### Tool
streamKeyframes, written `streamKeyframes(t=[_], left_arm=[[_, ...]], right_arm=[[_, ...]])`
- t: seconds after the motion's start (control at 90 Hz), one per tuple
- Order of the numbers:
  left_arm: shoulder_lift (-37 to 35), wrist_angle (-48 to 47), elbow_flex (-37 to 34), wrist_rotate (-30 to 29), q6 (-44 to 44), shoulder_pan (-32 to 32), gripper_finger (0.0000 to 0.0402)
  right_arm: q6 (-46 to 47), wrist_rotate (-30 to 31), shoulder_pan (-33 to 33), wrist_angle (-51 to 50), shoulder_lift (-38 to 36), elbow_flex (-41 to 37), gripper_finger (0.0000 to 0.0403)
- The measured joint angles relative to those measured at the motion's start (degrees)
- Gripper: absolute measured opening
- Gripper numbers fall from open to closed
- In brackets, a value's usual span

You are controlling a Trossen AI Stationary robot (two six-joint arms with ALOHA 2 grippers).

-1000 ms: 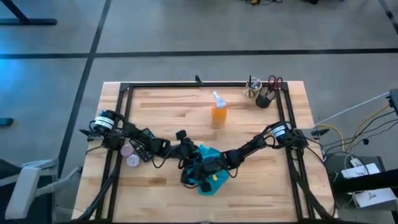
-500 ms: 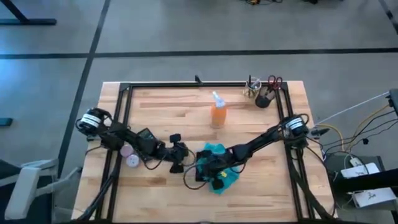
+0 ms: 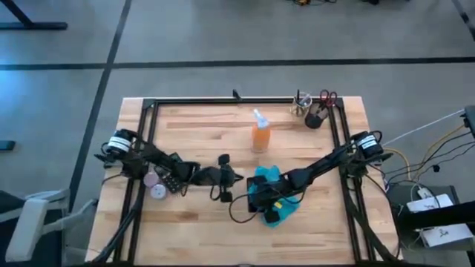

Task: Apply microfiber cloth
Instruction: Wipe the pink cellphone with the blue microfiber cloth

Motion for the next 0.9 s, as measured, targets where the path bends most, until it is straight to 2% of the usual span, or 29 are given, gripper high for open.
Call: streamKeyframes(t=[0.267, 0.489, 0.6, 0.756, 0.9], left_arm=[[10.3, 2.3, 8.4, 1.9, 1.4, 0.4, 0.0000], [16.4, 4.0, 10.6, 1.5, -1.4, 1.1, 0.0000], [18.0, 4.0, 10.4, 1.8, -3.8, 1.2, 0.0000], [18.5, 4.5, 10.3, 1.7, -5.1, 1.1, 0.0000], [18.5, 4.9, 10.2, 1.6, -5.1, 1.3, 0.0000]], right_arm=[[3.3, -0.1, 1.3, 1.8, -1.1, -0.1, 0.0002], [5.2, 2.3, 3.1, 4.0, -2.0, 0.0, 0.0002], [5.9, 8.3, 4.5, 0.7, -5.6, 0.0, 0.0002], [9.1, 25.0, 5.8, -9.0, -10.8, -1.4, 0.0002], [14.7, 28.0, 5.2, -5.9, -9.4, -5.9, 0.0002]])
